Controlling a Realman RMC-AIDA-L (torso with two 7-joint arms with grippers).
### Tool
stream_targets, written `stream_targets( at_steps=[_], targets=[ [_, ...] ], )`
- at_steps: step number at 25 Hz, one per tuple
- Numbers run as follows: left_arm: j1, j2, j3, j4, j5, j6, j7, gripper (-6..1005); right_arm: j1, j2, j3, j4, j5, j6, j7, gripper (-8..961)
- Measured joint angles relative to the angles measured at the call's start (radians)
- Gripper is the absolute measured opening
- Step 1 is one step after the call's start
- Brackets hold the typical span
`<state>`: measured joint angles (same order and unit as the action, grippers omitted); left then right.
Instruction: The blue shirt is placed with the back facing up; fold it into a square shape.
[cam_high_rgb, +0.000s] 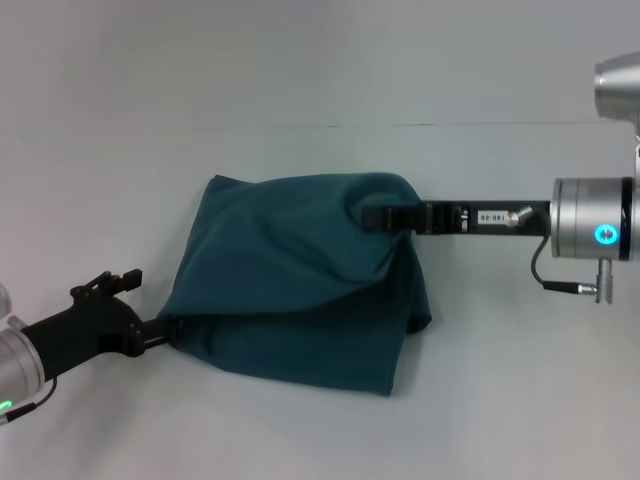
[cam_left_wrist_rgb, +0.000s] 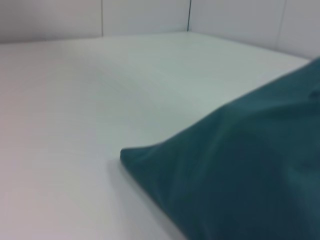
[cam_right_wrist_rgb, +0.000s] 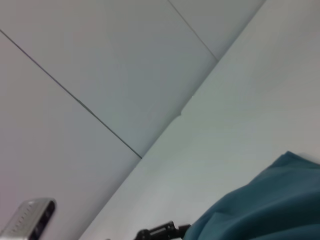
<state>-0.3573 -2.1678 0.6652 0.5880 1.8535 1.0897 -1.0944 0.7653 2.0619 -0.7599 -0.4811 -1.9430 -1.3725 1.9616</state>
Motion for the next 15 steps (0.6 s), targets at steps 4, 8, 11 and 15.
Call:
stream_targets(
  at_steps=[4,8,11,15],
  targets=[
    [0.007,0.003,-0.036,0.028,-0.002,0.117,-0.003,919,-0.022,-0.001,-0.001,0.0,-0.002,-0.009,-0.009,63],
    [0.028,0.004,-0.044,0.09,0.008,0.208,-0.017,919,-0.027,-0.001,-0.002,0.0,-0.003,-0.012,-0.014,73],
    [0.05,0.005,-0.056,0.137,0.009,0.278,-0.033,919,-0.028,-0.001,-0.016,0.003,-0.004,-0.018,-0.022,81],
    [0.067,0.005,-0.106,0.168,0.004,0.35,-0.039,919,-0.029,0.0,-0.048,0.003,-0.005,-0.018,-0.023,91]
  ],
)
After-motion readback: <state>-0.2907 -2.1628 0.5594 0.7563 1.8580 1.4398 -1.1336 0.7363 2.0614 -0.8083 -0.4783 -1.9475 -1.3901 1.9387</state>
